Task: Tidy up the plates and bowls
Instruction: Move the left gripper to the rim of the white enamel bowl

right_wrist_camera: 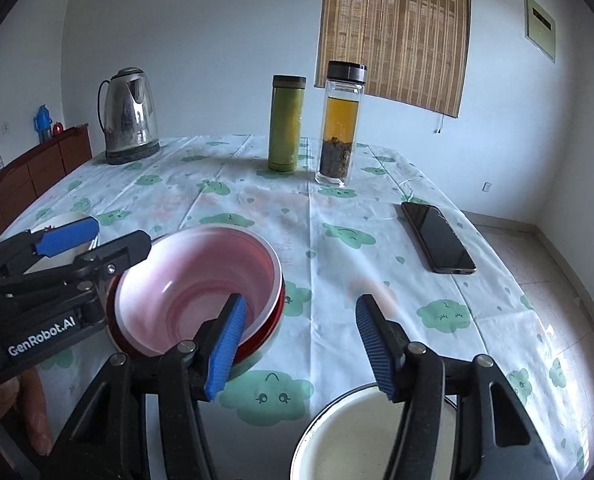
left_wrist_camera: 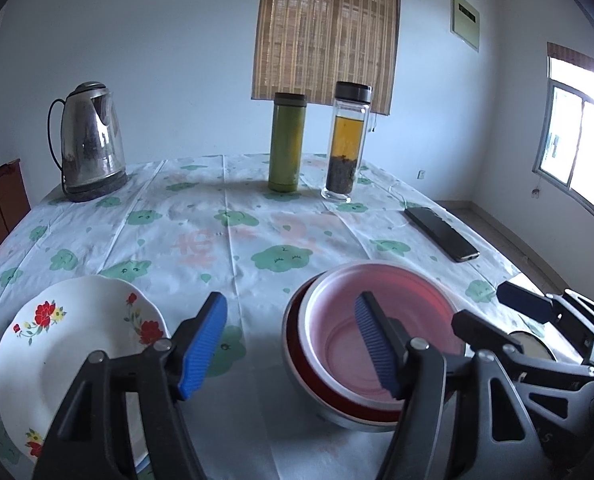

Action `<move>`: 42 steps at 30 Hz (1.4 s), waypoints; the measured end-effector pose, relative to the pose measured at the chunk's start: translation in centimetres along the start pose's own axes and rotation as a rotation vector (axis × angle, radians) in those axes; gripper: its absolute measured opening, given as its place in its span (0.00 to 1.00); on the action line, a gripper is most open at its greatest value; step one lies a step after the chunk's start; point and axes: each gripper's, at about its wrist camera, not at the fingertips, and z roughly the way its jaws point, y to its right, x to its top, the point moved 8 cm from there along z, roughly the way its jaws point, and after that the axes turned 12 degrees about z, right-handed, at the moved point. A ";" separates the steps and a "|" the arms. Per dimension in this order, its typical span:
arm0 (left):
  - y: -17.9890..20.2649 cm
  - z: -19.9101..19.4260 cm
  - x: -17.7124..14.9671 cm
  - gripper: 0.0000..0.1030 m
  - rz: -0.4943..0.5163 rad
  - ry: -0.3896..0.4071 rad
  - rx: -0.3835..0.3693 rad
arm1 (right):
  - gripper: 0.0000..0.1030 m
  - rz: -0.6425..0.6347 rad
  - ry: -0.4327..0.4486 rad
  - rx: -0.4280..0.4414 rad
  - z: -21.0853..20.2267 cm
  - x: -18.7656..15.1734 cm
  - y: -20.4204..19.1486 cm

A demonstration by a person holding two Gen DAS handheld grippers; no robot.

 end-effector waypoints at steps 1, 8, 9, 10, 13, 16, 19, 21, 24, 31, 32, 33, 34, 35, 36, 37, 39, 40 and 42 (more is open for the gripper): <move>0.1 -0.1 0.0 0.66 0.001 0.002 -0.003 | 0.57 0.003 0.016 0.009 -0.5 0.2 0.0; 3.0 -1.5 0.4 0.66 0.057 0.033 -0.047 | 0.57 0.055 0.106 -0.001 -5.5 -0.2 4.0; 3.6 -1.6 0.4 0.66 0.071 0.035 -0.058 | 0.57 0.068 0.107 -0.011 -6.0 -0.6 5.0; 4.2 -1.8 0.3 0.66 0.082 0.035 -0.069 | 0.57 0.082 0.106 -0.019 -6.6 -1.1 6.0; 6.3 -2.0 0.0 0.66 0.116 0.030 -0.112 | 0.57 0.121 0.101 -0.054 -8.0 -2.5 8.7; 8.3 -2.4 -0.2 0.66 0.153 0.028 -0.148 | 0.57 0.142 0.090 -0.070 -8.7 -3.6 10.5; 10.2 -3.0 -0.6 0.66 0.181 0.024 -0.188 | 0.57 0.158 0.078 -0.074 -8.7 -4.5 11.6; 11.5 -3.3 -0.9 0.66 0.204 0.018 -0.215 | 0.57 0.171 0.067 -0.061 -8.5 -5.0 12.0; 13.2 -3.7 -1.5 0.66 0.229 0.006 -0.257 | 0.52 0.179 0.050 -0.043 -8.0 -5.6 11.9; 15.7 -3.8 -2.6 0.52 0.288 -0.025 -0.323 | 0.41 0.181 0.010 -0.020 -6.6 -6.3 11.2; 16.0 -3.6 -2.9 0.47 0.289 -0.039 -0.340 | 0.41 0.185 0.005 -0.020 -6.5 -6.4 11.3; 16.2 -3.4 -3.1 0.44 0.286 -0.053 -0.356 | 0.41 0.193 0.006 -0.015 -6.5 -6.3 11.4; 16.4 -3.2 -3.3 0.37 0.286 -0.065 -0.367 | 0.41 0.196 0.007 -0.017 -6.4 -6.3 11.5; 16.5 -3.0 -3.5 0.33 0.290 -0.075 -0.372 | 0.41 0.196 0.003 -0.019 -6.4 -6.3 11.6; 16.7 -2.9 -3.7 0.32 0.291 -0.082 -0.380 | 0.38 0.197 0.000 -0.017 -6.3 -6.3 11.6; 16.7 -2.9 -3.8 0.32 0.286 -0.088 -0.391 | 0.35 0.195 -0.003 -0.016 -6.2 -6.4 11.5; 16.9 -2.8 -4.0 0.32 0.271 -0.098 -0.422 | 0.34 0.191 -0.013 -0.013 -6.1 -6.5 11.3; 17.1 -2.7 -4.1 0.32 0.266 -0.101 -0.435 | 0.33 0.189 -0.015 -0.010 -6.0 -6.5 11.3; 17.3 -2.5 -4.2 0.32 0.250 -0.111 -0.463 | 0.29 0.188 -0.016 -0.007 -6.0 -6.5 11.2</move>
